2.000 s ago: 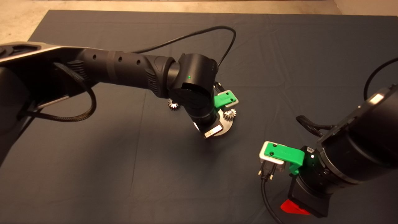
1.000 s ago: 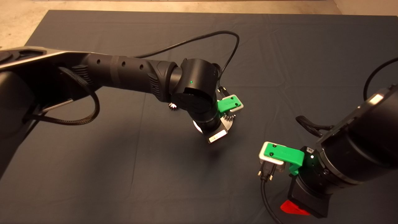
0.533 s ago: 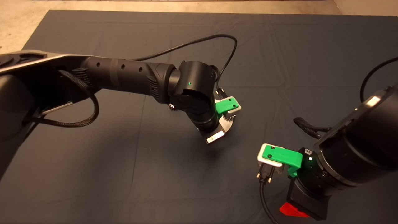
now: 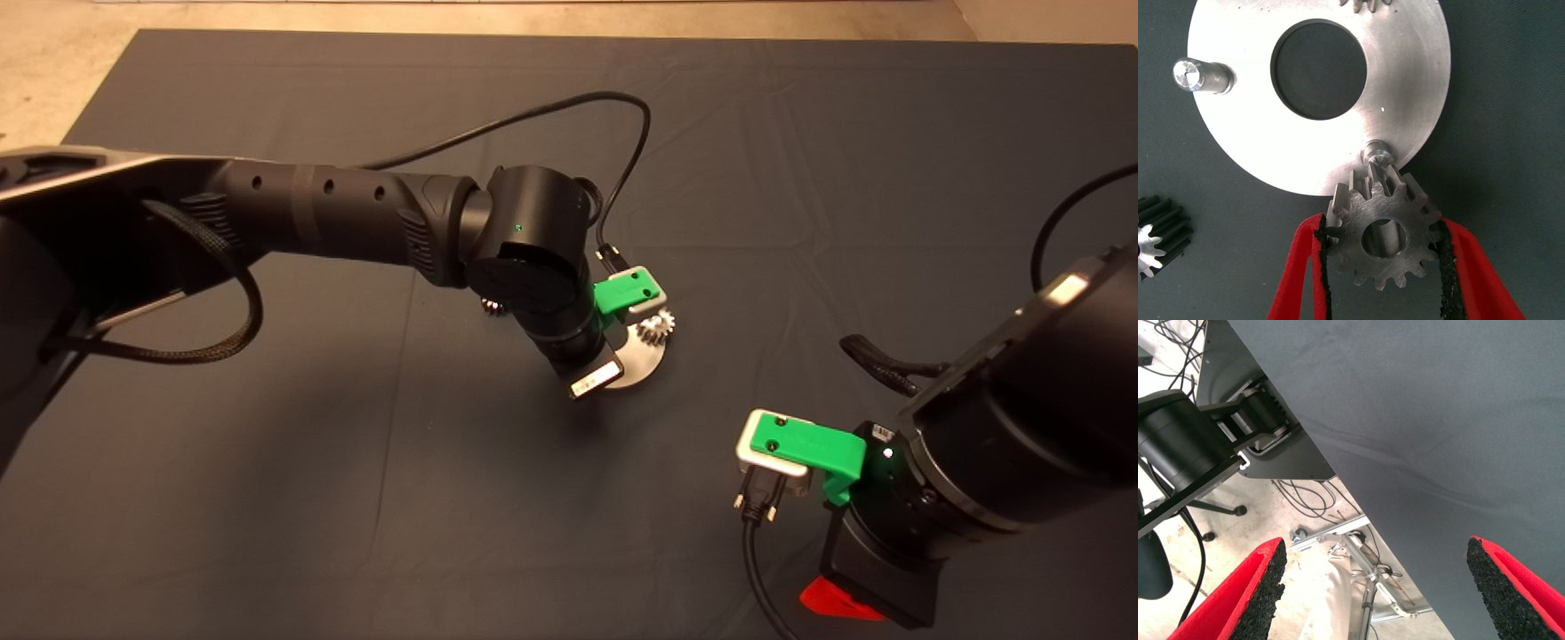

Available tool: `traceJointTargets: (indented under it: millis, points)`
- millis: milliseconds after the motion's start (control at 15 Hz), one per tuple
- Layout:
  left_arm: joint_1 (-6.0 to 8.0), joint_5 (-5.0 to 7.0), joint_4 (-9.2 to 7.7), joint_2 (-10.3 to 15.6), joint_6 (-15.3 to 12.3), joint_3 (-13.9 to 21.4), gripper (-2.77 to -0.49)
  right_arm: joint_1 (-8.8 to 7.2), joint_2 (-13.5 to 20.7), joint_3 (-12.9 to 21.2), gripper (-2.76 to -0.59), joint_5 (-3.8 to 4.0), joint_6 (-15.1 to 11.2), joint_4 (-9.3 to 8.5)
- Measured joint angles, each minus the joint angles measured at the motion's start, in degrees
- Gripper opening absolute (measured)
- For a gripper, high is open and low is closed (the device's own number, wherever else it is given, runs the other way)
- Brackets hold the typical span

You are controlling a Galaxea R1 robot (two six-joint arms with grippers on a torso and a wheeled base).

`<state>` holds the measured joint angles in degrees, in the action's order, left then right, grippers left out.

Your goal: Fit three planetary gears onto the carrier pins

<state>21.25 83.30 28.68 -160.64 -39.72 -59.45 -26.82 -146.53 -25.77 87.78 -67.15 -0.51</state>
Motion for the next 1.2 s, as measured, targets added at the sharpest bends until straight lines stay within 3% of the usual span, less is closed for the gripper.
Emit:
traceJointTargets:
  millis: [133, 200, 400, 600, 933, 1200]
  points:
    - [-0.13, -0.09, 0.12, 0.0, -0.02, -0.6, -2.56, 0.0, -0.35, 0.0, -1.36, -0.03, 0.0, 0.02]
    - [-0.17, -0.69, 0.14, -0.04, -0.02, -0.9, -2.56, 0.0, -0.49, 0.0, -1.36, -0.07, 0.0, 0.0]
    - [-0.28, -3.78, 0.22, -0.09, -0.02, -2.06, -2.56, 0.0, -0.82, 0.0, -1.36, 0.02, 0.0, 0.0]
    - [-1.13, -3.96, 0.28, -0.17, -0.05, -2.47, -2.56, 0.0, -1.1, 0.0, -1.36, -0.02, 0.0, 0.0]
    - [-1.11, -4.69, 0.34, -0.17, -0.05, -2.82, -2.56, 0.0, -1.45, 0.0, -1.36, -0.02, 0.0, 0.0]
    - [-1.33, -6.48, 0.45, -0.17, -0.07, -2.84, -2.56, 0.0, -1.76, -0.05, -1.36, 0.0, 0.0, 0.01]
